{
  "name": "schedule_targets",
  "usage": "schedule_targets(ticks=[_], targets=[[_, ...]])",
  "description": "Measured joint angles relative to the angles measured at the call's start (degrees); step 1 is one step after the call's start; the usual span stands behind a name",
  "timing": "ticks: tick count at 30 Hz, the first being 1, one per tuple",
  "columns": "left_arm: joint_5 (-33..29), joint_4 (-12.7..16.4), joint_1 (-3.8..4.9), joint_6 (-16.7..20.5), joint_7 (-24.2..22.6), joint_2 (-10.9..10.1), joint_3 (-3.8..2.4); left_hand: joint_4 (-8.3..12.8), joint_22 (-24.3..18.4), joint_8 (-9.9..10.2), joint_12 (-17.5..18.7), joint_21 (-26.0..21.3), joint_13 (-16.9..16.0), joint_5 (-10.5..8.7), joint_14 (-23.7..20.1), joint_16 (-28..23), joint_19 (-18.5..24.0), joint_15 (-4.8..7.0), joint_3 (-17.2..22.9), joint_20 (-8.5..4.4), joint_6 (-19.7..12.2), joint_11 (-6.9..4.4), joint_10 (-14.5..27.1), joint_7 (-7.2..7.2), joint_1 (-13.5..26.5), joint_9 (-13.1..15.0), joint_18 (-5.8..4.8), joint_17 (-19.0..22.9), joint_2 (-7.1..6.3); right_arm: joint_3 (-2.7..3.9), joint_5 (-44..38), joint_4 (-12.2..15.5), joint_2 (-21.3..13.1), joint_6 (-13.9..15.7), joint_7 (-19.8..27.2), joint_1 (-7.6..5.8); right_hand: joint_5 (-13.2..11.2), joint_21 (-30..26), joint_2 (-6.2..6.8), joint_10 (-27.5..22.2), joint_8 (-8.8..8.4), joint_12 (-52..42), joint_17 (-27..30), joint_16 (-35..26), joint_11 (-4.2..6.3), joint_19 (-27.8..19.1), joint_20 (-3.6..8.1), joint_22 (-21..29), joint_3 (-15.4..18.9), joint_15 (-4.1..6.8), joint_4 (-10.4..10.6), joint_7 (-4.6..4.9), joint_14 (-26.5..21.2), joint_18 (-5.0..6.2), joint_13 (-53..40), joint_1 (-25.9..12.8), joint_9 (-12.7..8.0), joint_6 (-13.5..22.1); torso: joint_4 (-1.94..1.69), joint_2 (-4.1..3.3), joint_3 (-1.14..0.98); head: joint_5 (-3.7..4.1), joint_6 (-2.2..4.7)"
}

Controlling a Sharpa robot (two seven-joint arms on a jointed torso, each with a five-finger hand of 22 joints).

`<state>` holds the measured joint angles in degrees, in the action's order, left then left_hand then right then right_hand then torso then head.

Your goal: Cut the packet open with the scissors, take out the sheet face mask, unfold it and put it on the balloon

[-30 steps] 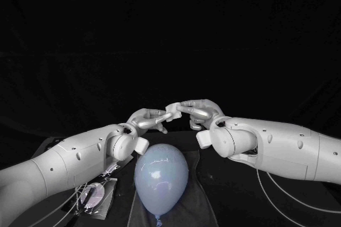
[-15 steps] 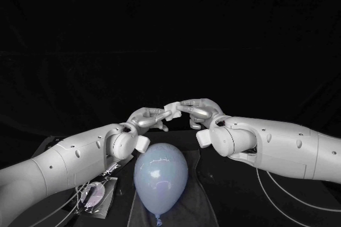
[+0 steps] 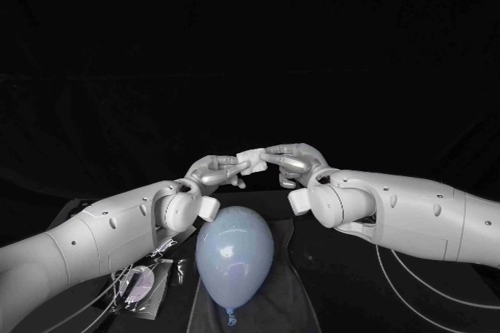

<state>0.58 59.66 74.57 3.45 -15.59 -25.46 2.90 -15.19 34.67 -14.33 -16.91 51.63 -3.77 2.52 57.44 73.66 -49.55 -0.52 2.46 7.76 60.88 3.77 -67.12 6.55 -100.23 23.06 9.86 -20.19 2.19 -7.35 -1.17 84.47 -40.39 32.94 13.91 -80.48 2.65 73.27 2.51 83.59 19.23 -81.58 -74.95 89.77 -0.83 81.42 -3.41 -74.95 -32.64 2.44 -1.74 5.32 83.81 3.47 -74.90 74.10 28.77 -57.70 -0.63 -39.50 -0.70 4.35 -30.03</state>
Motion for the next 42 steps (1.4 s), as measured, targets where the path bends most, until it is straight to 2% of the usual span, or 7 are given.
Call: schedule_targets(ticks=[8, 15, 18, 22, 24, 30, 42], targets=[[-0.5, 0.2, 0.0, 0.4, -0.5, -0.2, -0.06, 0.0, 1.3, -0.1, 1.5, 1.3, 0.0, 0.09, 0.2, 0.4, 0.5, 0.23, 2.2, -0.51, 0.0, 0.12, -0.9, 0.01, -0.3, 0.0, -0.02, 0.2, -0.82, -0.07, 0.0, -0.2, 0.0, -0.5, -0.1, 0.02, 0.1, -4.4, 0.06, -2.9, -1.48, 7.2, 0.0, 0.0, -1.48, -2.6, -0.57, 0.0, 1.6, -0.46, 1.6, 1.55, 0.2, 0.19, -0.2, -2.8, -0.9, 4.0, 0.02, -0.01, 0.0, -0.07, -0.06], [-0.5, 0.6, 0.0, 0.8, -0.6, -0.5, -0.25, -0.5, 2.2, -1.2, 3.0, 1.7, 0.0, 0.09, -0.6, -0.3, 1.7, 0.3, 5.0, -0.19, 0.0, 0.08, -2.5, 0.0, 0.6, 0.0, -0.05, 0.9, -2.16, -0.18, -1.0, -0.8, -0.3, -1.3, -0.5, 0.03, 0.1, -20.6, 2.83, -15.2, -5.06, 23.0, 0.2, -5.8, -4.2, -12.4, -2.89, 7.8, 6.6, -3.11, 4.5, 4.6, 0.1, 4.04, 5.7, -6.4, -3.6, 9.7, 0.02, -0.01, -0.01, -0.03, -0.06], [-0.5, 0.7, 0.02, 1.0, -0.6, -0.6, -0.31, -0.7, 2.3, -1.2, 3.5, 1.7, 0.0, 0.09, -0.9, -1.0, 1.7, 0.39, 6.0, -0.19, -0.1, 0.11, -2.5, 0.11, 0.9, 0.0, -0.06, 1.2, -2.46, -0.23, -2.1, -1.3, -0.6, -1.7, -0.5, 0.05, 0.1, -33.1, 3.29, -24.0, -5.06, 34.7, 8.7, -12.2, -4.7, -20.0, -3.64, 15.4, 8.5, -3.6, 6.0, 4.72, -4.5, 6.3, 14.5, -6.8, -4.2, 10.0, 0.02, -0.01, -0.02, -0.03, -0.06], [-0.4, 1.0, 0.04, 1.4, -0.5, -0.8, -0.37, -0.8, 2.2, -2.8, 5.4, 3.1, -0.1, 0.09, 4.1, -4.1, -5.7, 1.24, 10.7, -2.5, -1.1, -0.82, -4.9, -0.01, 3.1, 0.0, -0.21, 1.8, -4.63, -0.32, -3.5, -1.7, -1.4, -2.2, -0.3, 0.05, 0.3, -40.6, 3.35, -28.2, -4.18, 41.1, 25.2, -24.8, -5.02, -22.8, -4.53, 20.7, 11.7, -4.22, 8.6, 5.21, -13.6, 6.35, 22.0, -6.7, -4.7, 10.7, 0.02, 0.0, -0.01, -0.04, -0.01], [-0.3, 1.1, 0.05, 1.6, -0.5, -1.0, -0.39, -0.7, 7.8, -3.6, 6.0, 7.5, -0.3, 0.09, 5.9, -5.7, -12.6, 1.54, 13.1, -3.24, -1.5, -1.07, -5.4, 0.0, 4.1, 0.0, -0.65, 1.7, -5.61, -0.37, -4.2, -1.9, -2.0, -2.5, -0.1, 0.05, 0.3, -43.2, 3.78, -28.8, -3.45, 43.1, 31.3, -30.2, -5.31, -23.0, -4.78, 23.0, 13.3, -4.54, 9.8, 5.34, -16.7, 6.35, 25.1, -6.3, -4.9, 10.9, 0.02, 0.0, -0.01, -0.08, 0.03], [0.0, 1.6, 0.06, 2.0, -0.4, -1.3, -0.41, 0.2, 27.9, -4.3, 6.7, 21.8, -0.6, 0.09, 16.9, 0.4, -26.5, 2.05, 18.7, -4.23, -1.9, -1.33, -5.8, -0.32, 6.5, 0.0, -4.12, -16.9, -8.04, -0.58, -6.9, -2.3, -3.2, -3.2, 0.4, 0.12, 0.3, -47.1, 3.87, -29.8, -2.61, 46.5, 35.5, -35.8, -5.62, -22.9, -4.94, 26.9, 16.3, -4.78, 11.9, 5.38, -18.5, 6.35, 30.9, -5.2, -5.4, 10.9, 0.03, -0.01, -0.02, -0.15, 0.14], [0.5, 3.7, 0.07, 0.8, -0.3, -2.8, -0.67, 2.3, 31.9, -4.7, 7.3, 24.6, -0.9, -0.06, 18.9, 1.9, -27.6, 2.34, 23.4, -4.18, -2.8, -1.52, -6.0, -0.09, 9.4, 1.8, -4.18, -19.6, -9.04, -0.9, -15.9, -3.9, -4.5, -3.7, 0.4, 1.49, 0.3, -46.3, 1.68, -26.7, -1.72, 55.4, 28.1, -29.6, -4.48, -15.0, -3.27, 28.9, 15.7, -3.2, 11.7, 4.55, -7.5, 6.25, 44.0, 2.2, -7.8, 9.0, 0.07, -0.12, -0.09, -0.18, 0.21]])
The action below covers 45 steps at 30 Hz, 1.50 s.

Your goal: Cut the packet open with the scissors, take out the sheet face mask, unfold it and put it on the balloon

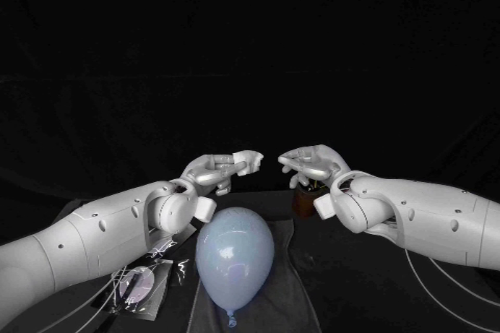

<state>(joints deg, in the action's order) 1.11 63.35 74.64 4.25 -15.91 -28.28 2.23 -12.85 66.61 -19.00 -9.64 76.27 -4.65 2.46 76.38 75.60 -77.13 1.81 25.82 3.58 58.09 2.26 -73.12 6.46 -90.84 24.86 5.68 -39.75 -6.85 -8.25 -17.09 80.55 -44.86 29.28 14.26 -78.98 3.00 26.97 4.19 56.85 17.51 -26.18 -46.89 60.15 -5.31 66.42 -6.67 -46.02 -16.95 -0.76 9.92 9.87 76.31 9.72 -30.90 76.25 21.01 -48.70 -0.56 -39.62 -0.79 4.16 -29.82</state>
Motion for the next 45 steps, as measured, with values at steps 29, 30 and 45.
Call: schedule_targets(ticks=[29, 30, 45], targets=[[0.0, 6.8, 0.01, -9.6, 0.0, -5.5, -0.96, 1.6, 1.3, -0.3, 0.0, 0.9, -0.3, 0.16, 0.2, 0.2, -0.2, -0.21, 1.9, 0.22, -0.5, 0.23, 0.2, -0.09, 1.5, 0.8, -0.02, -0.8, -0.04, -0.16, -11.5, 3.2, 0.0, -4.7, 0.8, 2.75, 0.0, 14.6, 3.88, 3.6, -3.23, 15.6, -18.1, 14.9, -1.18, 4.4, 0.0, -11.2, -10.7, -0.56, -5.6, 0.89, 7.4, -0.47, 19.6, -0.3, -4.4, -2.8, -0.12, 0.09, 0.05, 0.53, -0.69], [0.0, 6.9, 0.01, -9.7, 0.0, -5.6, -0.96, 1.6, 1.3, -0.3, 0.0, 0.9, -0.3, 0.16, 0.2, 0.2, -0.2, -0.21, 1.9, 0.22, -0.5, 0.23, 0.2, -0.09, 1.5, 0.8, -0.02, -0.8, -0.04, -0.16, -11.4, 3.3, 0.0, -4.7, 0.9, 2.75, 0.0, 14.6, 3.88, 3.6, -3.23, 15.6, -18.1, 14.9, -1.18, 4.4, 0.0, -11.2, -10.7, -0.56, -5.6, 0.89, 7.4, -0.47, 19.7, -0.3, -4.4, -2.8, -0.11, 0.09, 0.05, 0.53, -0.69], [0.0, 8.4, 0.02, -10.8, 0.2, -6.9, -1.02, 1.7, 1.4, -0.3, 0.0, 0.9, -0.3, 0.04, 0.2, 0.2, -0.2, -0.23, 2.0, 0.22, -0.7, 0.23, 0.2, 0.08, 1.6, 0.8, -0.03, -0.9, -0.13, -0.13, -7.3, 4.9, -0.4, -5.2, 4.1, 2.81, 0.0, 15.5, 4.41, 3.0, -4.25, 16.6, -18.6, 15.4, -1.82, 4.4, -0.43, -11.9, -10.6, -0.99, -6.1, 1.5, 7.4, -0.89, 21.6, -0.9, -4.9, -2.1, -0.07, 0.05, 0.05, 0.38, -0.63]])
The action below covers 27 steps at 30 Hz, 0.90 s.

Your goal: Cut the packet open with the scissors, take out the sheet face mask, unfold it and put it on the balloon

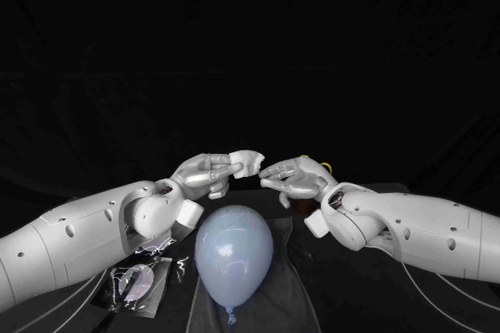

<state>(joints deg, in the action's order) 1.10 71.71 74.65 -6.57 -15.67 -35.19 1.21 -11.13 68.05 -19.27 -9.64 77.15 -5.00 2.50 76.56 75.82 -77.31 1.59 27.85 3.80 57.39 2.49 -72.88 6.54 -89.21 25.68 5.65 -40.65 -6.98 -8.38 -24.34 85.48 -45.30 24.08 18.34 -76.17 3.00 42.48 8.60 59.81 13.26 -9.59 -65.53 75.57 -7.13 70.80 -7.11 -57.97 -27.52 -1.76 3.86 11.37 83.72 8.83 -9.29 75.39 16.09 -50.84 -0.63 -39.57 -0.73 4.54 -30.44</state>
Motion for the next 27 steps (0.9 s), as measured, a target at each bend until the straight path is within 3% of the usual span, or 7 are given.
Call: schedule_targets(ticks=[25, 27], targets=[[0.2, 1.5, 0.01, -1.3, 0.5, -0.8, -0.03, 0.2, 0.2, 0.2, 0.0, 0.2, 0.0, 0.12, -0.1, 0.0, 0.0, -0.09, 0.2, 0.0, -0.2, 0.0, 0.0, -0.21, 0.5, 1.2, 0.0, -0.1, -0.27, 0.01, 2.3, -0.4, 1.0, 1.4, 1.1, 0.01, 0.0, 0.7, -0.25, -0.1, -0.2, 0.3, -0.1, 0.3, -0.27, -0.2, -0.21, -0.4, -0.2, -0.1, -0.2, -0.02, 0.1, -0.11, 0.8, -0.2, -0.2, 0.0, 0.01, 0.03, 0.02, 0.34, -0.59], [0.2, 1.5, 0.01, -1.3, 0.5, -0.9, -0.03, 0.2, 0.2, 0.2, 0.0, 0.2, -0.1, 0.12, -0.1, 0.0, 0.0, -0.09, 0.2, 0.0, -0.2, 0.0, 0.0, -0.21, 0.7, 1.2, 0.0, -0.1, -0.21, 0.02, 2.4, -0.2, 1.0, 1.4, 1.3, 0.01, 0.0, 1.2, -0.82, -0.1, -0.2, 0.3, -0.3, 0.7, -0.26, 0.0, -0.41, -0.8, -0.3, -0.19, -0.3, -0.02, 0.2, -0.47, 1.0, -0.4, -0.2, 0.0, 0.01, 0.03, 0.01, 0.37, -0.61]])
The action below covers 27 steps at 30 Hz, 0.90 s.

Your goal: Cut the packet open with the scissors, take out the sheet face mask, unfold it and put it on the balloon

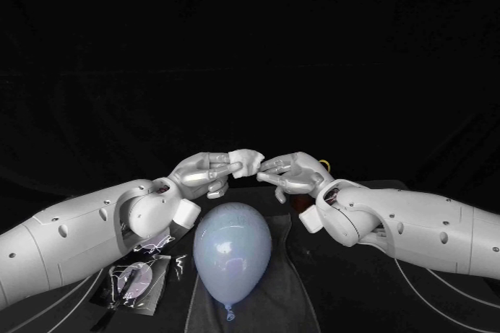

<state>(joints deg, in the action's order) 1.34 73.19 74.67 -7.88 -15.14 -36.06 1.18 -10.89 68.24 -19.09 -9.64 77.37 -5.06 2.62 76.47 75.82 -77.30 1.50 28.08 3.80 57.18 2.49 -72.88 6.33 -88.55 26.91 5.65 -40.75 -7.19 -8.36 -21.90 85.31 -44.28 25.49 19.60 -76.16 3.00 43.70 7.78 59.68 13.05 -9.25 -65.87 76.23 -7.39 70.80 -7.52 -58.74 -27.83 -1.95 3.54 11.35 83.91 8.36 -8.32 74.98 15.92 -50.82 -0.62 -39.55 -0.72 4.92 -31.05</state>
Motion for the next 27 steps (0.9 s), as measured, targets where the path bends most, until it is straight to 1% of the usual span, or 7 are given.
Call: schedule_targets(ticks=[2, 13, 17, 19, 21, 22, 27], targets=[[0.0, 0.0, 0.0, 0.0, 0.0, 0.0, 0.0, 0.0, 0.0, -0.2, 0.0, 0.0, 0.0, 0.0, 0.0, 0.0, 0.0, 0.0, 0.0, 0.0, 0.0, 0.0, 0.0, 0.0, 0.0, 0.0, 0.0, 0.0, 0.0, 0.01, 0.1, 0.2, 0.0, 0.0, 0.1, 0.0, 0.0, 0.2, -0.11, 0.4, 0.0, 0.0, -0.2, 0.0, 0.06, 0.0, 0.0, -0.3, 0.0, 0.0, 0.0, -0.13, 0.0, 0.0, 0.1, 0.1, 0.0, -0.2, 0.0, -0.01, -0.01, 0.02, -0.03], [0.4, 0.1, 0.02, 0.0, 0.2, -0.1, 0.0, 0.2, 0.0, -0.2, 0.0, 0.0, 0.0, 0.0, 0.0, 0.2, 0.0, -0.01, 0.2, 0.0, -0.1, 0.0, 0.0, -0.09, 0.1, 0.0, 0.0, 0.0, -0.08, 0.12, 0.7, 1.4, -0.5, 0.4, 1.3, 0.01, 0.0, 0.6, -0.11, 0.8, 0.0, 0.0, -0.4, 0.2, 0.42, 0.0, 0.0, -0.6, 0.0, 0.0, 0.0, -0.04, 0.0, -0.04, 0.4, 0.1, 0.0, -0.5, 0.03, -0.01, -0.02, 0.22, -0.12], [0.5, 0.1, 0.03, 0.0, 0.3, -0.2, 0.0, 0.2, 0.0, -0.2, 0.0, 0.0, 0.0, 0.0, 0.0, 0.2, 0.0, -0.01, 0.2, 0.0, -0.1, 0.0, 0.0, -0.1, 0.1, 0.0, 0.0, 0.0, -0.08, 0.16, 1.2, 1.5, -0.7, 0.9, 1.9, 0.01, 0.0, 0.9, -0.11, 0.8, 0.0, 0.0, -0.5, 0.2, 0.41, 0.0, 0.0, -0.7, 0.0, 0.0, 0.0, -0.04, 0.0, -0.07, 0.6, 0.1, 0.0, -0.5, 0.03, 0.0, -0.02, 0.3, -0.09], [0.6, 0.1, 0.03, 0.0, 0.3, -0.2, 0.0, 0.2, 0.0, -0.2, 0.0, 0.0, 0.0, 0.0, -0.1, 0.2, 0.0, -0.1, 0.2, 0.0, -0.1, 0.0, 0.0, -0.1, 0.1, 0.0, 0.0, 0.0, -0.08, 0.18, 1.4, 1.6, -0.7, 1.2, 2.1, 0.01, 0.0, 1.7, -0.33, 0.8, 0.0, 0.0, -1.0, 0.8, 0.41, 0.3, -0.3, -1.1, 0.0, 0.0, 0.0, -0.06, 0.0, -0.11, 0.8, -0.1, 0.0, -0.5, 0.03, 0.0, -0.02, 0.34, -0.07], [0.6, 0.1, 0.03, 0.0, 0.3, -0.3, 0.0, 0.2, 0.0, -0.2, 0.0, 0.0, 0.0, 0.0, -0.1, 0.2, 0.0, -0.1, 0.2, 0.0, -0.1, 0.0, 0.0, -0.1, 0.1, 0.0, -0.01, 0.0, -0.08, 0.2, 1.6, 1.7, -0.7, 1.5, 2.4, 0.01, 0.0, 1.9, -0.33, 0.8, 0.0, 0.0, -1.5, 0.9, 0.41, 0.3, -0.27, -1.4, 0.0, 0.0, 0.0, -0.22, 0.0, -0.15, 0.9, -0.1, 0.0, -0.7, 0.03, 0.0, -0.02, 0.35, -0.05], [0.7, 0.1, 0.03, 0.0, 0.4, -0.3, 0.0, 0.2, 0.0, -0.2, 0.0, 0.0, 0.0, 0.0, -0.1, 0.2, 0.0, -0.1, 0.2, 0.0, -0.1, 0.0, 0.0, -0.1, 0.1, 0.0, 0.0, 0.0, -0.08, 0.21, 1.7, 1.7, -0.7, 1.6, 2.6, 0.01, 0.0, 2.2, -0.33, 0.9, 0.0, 0.0, -1.6, 1.2, 0.39, 0.5, -0.08, -1.6, 0.0, 0.0, 0.0, -0.18, 0.0, -0.4, 1.0, -0.1, 0.0, -0.9, 0.03, 0.0, -0.01, 0.37, -0.05], [0.8, 0.1, 0.04, 0.0, 0.4, -0.3, 0.0, 0.2, 0.1, -0.2, 0.0, 0.0, 0.0, 0.0, 0.1, 0.2, 0.0, 0.1, 0.2, 0.0, -0.1, 0.0, 0.0, -0.11, 0.1, 0.0, -0.01, -0.1, -0.08, 0.24, 2.2, 1.8, -0.8, 2.0, 3.2, 0.01, 0.0, 3.0, -0.33, 0.9, 0.35, 0.0, -2.4, 1.7, 0.32, 0.8, -0.25, -2.1, 0.2, 0.0, -0.2, -0.25, 0.0, -0.42, 1.3, -0.1, 0.1, -1.5, 0.02, -0.01, -0.02, 0.4, -0.04]])
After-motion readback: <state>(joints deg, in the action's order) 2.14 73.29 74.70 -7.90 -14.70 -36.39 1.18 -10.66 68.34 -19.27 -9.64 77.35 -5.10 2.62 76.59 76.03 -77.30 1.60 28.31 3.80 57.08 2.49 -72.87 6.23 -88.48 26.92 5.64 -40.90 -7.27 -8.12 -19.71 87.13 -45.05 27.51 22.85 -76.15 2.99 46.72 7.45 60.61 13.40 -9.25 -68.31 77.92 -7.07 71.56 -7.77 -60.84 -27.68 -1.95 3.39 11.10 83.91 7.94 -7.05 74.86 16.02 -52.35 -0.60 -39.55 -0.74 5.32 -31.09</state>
